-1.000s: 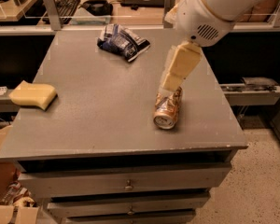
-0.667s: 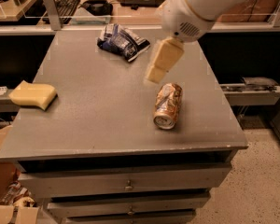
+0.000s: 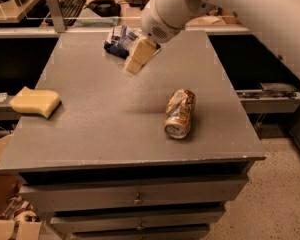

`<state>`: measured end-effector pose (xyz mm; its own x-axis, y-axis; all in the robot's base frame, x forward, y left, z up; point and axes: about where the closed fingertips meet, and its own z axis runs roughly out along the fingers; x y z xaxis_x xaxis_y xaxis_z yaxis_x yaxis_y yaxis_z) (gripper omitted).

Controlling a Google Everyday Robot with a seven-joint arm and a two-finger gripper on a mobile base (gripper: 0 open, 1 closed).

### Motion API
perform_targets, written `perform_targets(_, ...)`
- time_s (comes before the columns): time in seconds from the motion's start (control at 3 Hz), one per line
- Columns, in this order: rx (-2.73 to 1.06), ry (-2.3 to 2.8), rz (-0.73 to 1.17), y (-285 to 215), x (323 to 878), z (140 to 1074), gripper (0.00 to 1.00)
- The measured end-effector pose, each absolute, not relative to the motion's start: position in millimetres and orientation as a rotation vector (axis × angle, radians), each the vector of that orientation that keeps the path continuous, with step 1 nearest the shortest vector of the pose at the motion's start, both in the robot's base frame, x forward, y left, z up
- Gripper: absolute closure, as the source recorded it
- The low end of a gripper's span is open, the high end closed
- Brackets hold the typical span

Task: Pick blue chip bag

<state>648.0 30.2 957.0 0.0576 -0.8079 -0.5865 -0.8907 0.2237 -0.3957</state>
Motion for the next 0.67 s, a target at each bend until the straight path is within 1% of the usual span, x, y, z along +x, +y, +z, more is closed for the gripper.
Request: perform_targets(0.67, -1.464, 1.824, 0.168, 68, 756, 909, 0.00)
